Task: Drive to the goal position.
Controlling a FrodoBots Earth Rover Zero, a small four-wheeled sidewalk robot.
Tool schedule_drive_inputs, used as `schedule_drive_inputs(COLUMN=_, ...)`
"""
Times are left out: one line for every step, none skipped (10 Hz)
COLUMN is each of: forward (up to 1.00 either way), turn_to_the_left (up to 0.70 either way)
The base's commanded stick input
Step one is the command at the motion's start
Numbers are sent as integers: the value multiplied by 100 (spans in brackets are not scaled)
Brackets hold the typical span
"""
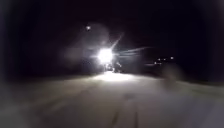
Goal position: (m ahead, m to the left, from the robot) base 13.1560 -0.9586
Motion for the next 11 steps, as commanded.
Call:
schedule_drive_inputs(forward=100, turn_to_the_left=3)
schedule_drive_inputs(forward=100, turn_to_the_left=4)
schedule_drive_inputs(forward=100, turn_to_the_left=4)
schedule_drive_inputs(forward=100, turn_to_the_left=4)
schedule_drive_inputs(forward=100, turn_to_the_left=3)
schedule_drive_inputs(forward=100, turn_to_the_left=3)
schedule_drive_inputs(forward=100, turn_to_the_left=3)
schedule_drive_inputs(forward=100, turn_to_the_left=4)
schedule_drive_inputs(forward=100, turn_to_the_left=5)
schedule_drive_inputs(forward=100, turn_to_the_left=5)
schedule_drive_inputs(forward=100, turn_to_the_left=6)
